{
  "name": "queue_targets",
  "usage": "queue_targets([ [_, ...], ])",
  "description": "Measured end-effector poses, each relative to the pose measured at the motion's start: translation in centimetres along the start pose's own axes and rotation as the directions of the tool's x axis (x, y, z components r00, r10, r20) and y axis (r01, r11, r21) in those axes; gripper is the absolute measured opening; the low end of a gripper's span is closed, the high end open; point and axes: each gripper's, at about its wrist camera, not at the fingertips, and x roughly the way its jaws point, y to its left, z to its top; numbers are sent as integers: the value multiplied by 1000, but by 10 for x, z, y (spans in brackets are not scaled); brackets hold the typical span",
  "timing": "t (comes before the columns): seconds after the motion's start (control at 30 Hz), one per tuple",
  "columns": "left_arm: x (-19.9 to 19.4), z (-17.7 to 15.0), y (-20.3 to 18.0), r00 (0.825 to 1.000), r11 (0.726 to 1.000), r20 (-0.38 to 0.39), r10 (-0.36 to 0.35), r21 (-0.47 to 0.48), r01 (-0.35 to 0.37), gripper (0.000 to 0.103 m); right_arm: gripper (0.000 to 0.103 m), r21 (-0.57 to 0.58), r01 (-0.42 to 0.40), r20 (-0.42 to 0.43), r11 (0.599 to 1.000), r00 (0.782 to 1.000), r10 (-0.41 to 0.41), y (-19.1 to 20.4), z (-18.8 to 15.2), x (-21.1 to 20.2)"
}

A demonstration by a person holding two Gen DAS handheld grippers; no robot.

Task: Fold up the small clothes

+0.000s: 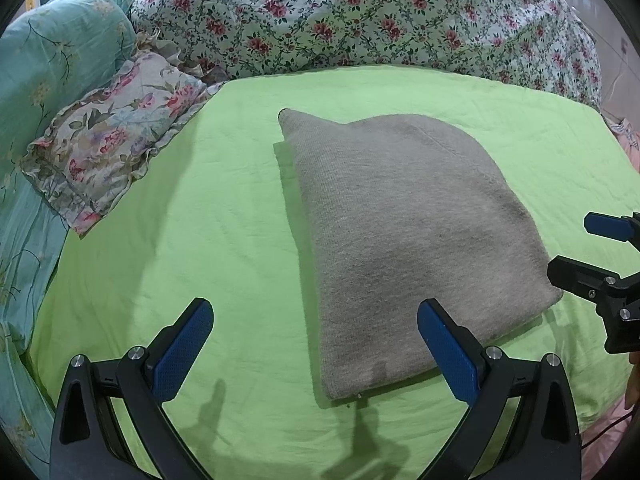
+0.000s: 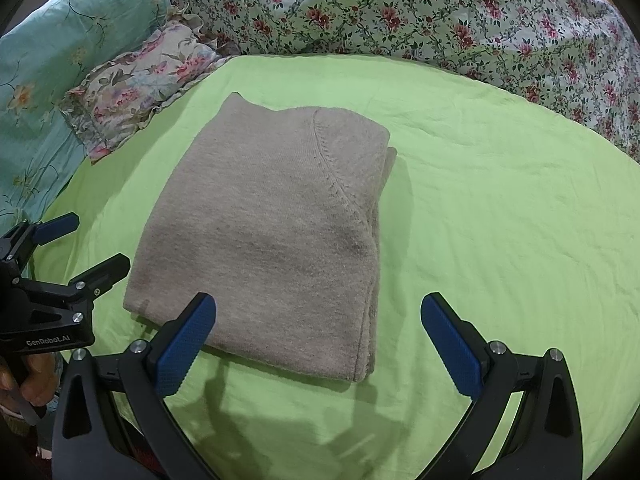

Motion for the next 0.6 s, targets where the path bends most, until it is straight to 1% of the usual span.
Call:
queue_targets([
  [0.6,-3,-1,-3,1000,1000,2,0,0,0,102,102,9,-11,-6,1000,1000,11,7,-2,3],
])
